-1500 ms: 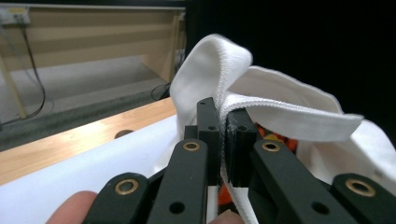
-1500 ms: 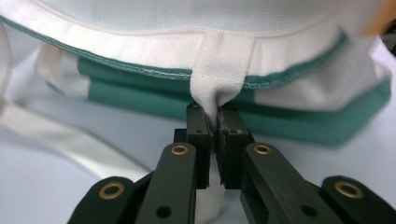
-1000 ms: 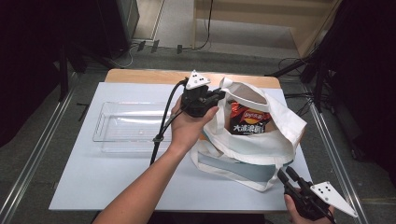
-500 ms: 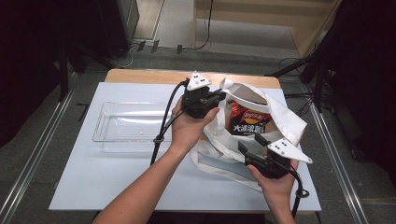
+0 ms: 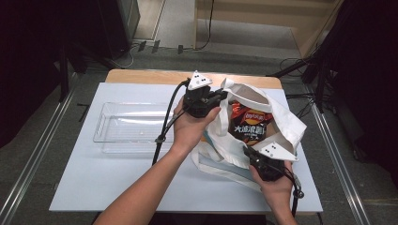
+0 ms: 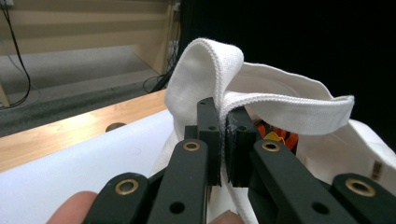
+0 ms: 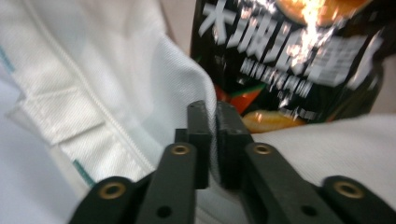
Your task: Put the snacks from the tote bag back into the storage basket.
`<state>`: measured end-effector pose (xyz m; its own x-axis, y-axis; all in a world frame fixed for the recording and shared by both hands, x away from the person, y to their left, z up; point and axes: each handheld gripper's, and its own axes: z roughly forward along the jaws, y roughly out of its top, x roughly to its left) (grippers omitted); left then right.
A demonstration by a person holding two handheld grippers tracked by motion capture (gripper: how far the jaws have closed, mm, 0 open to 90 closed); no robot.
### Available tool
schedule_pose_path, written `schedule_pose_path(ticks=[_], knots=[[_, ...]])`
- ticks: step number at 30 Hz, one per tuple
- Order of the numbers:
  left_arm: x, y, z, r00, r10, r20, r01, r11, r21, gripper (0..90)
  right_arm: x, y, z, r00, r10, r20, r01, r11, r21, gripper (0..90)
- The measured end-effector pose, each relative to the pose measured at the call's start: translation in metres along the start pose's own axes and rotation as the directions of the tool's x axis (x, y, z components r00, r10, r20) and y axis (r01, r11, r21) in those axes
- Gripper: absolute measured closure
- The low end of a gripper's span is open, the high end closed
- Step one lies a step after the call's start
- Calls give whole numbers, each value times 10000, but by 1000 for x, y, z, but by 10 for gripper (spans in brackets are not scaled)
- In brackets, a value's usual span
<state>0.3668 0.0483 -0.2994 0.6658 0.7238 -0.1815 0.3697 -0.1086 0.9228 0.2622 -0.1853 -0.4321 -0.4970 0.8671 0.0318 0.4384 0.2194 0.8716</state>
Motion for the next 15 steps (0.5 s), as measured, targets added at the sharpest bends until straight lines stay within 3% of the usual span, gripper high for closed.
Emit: schedule_pose_path(ticks=[7,10,12,14,15], knots=[[7,3,6,9996,65,-282,-66,10000,-39,883,8,-32,-17,9965,502,-673,-486,9985,249,900],[16,6,7,9983,-241,-536,230,9995,-203,884,15,-48,-29,9945,488,-928,-418,9962,761,900],[19,6,7,9979,-427,-492,416,9989,-232,884,15,-52,-31,9939,441,-1008,-349,9952,914,900],[20,5,9,9983,-470,-340,466,9988,-130,883,11,-55,-34,9904,753,-1158,-657,9942,846,897],[16,3,10,9991,-345,-235,344,9994,-59,883,8,-50,-38,9873,941,-1280,-888,9950,461,876]])
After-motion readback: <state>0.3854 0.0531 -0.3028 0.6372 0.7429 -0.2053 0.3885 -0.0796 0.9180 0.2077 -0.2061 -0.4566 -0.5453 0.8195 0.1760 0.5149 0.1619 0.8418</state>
